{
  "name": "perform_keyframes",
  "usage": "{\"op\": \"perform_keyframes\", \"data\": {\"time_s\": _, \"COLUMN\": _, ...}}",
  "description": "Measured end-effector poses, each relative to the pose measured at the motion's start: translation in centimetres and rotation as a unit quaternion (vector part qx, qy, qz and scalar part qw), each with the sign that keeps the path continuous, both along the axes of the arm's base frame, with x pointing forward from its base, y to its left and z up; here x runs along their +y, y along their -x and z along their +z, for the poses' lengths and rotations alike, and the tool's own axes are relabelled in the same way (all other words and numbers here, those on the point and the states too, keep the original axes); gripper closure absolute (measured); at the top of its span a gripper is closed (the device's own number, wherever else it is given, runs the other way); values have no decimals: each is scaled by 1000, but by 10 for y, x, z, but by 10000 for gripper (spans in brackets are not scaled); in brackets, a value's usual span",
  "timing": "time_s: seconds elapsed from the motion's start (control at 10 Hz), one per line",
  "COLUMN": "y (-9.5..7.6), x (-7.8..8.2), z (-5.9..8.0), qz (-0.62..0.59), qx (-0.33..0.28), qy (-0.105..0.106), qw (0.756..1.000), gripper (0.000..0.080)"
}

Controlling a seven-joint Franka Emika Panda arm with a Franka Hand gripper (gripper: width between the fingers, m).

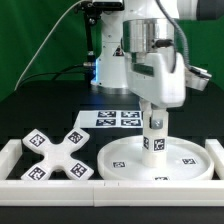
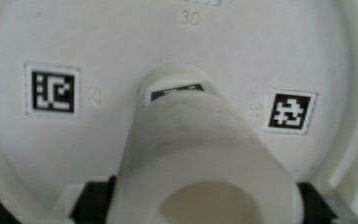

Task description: Assemble round table

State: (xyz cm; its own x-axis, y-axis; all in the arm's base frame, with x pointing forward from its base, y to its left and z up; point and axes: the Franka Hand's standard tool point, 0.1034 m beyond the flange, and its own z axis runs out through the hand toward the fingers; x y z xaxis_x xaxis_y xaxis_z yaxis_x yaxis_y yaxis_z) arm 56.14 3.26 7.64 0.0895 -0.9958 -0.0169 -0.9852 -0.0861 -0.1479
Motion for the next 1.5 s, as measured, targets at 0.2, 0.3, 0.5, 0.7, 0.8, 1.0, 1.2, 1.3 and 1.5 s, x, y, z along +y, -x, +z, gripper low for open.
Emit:
{"op": "perform_keyframes", "data": {"time_s": 0.2, "y": 1, "x": 2, "z": 0, "qz": -140, "qx": 1, "qy": -23, "qw": 990, "gripper": 392}}
{"op": "perform_keyframes", "data": {"time_s": 0.3, "y": 2, "x": 3, "z": 0, "qz": -189, "qx": 0, "qy": -34, "qw": 981, "gripper": 392}}
{"op": "perform_keyframes", "data": {"time_s": 0.5, "y": 2, "x": 2, "z": -1, "qz": -266, "qx": 3, "qy": -50, "qw": 963, "gripper": 392}}
{"op": "perform_keyframes", "data": {"time_s": 0.7, "y": 2, "x": 2, "z": -2, "qz": -307, "qx": 7, "qy": -59, "qw": 950, "gripper": 392}}
{"op": "perform_keyframes", "data": {"time_s": 0.8, "y": 2, "x": 2, "z": -2, "qz": -312, "qx": 7, "qy": -61, "qw": 948, "gripper": 392}}
{"op": "perform_keyframes", "data": {"time_s": 1.0, "y": 3, "x": 3, "z": -3, "qz": -307, "qx": 8, "qy": -60, "qw": 950, "gripper": 195}}
{"op": "perform_keyframes", "data": {"time_s": 1.2, "y": 1, "x": 7, "z": 5, "qz": -286, "qx": 5, "qy": -63, "qw": 956, "gripper": 157}}
{"op": "perform_keyframes", "data": {"time_s": 1.3, "y": -1, "x": 10, "z": 17, "qz": -263, "qx": 0, "qy": -70, "qw": 962, "gripper": 152}}
{"op": "perform_keyframes", "data": {"time_s": 1.5, "y": -1, "x": 11, "z": 21, "qz": -258, "qx": -1, "qy": -72, "qw": 963, "gripper": 150}}
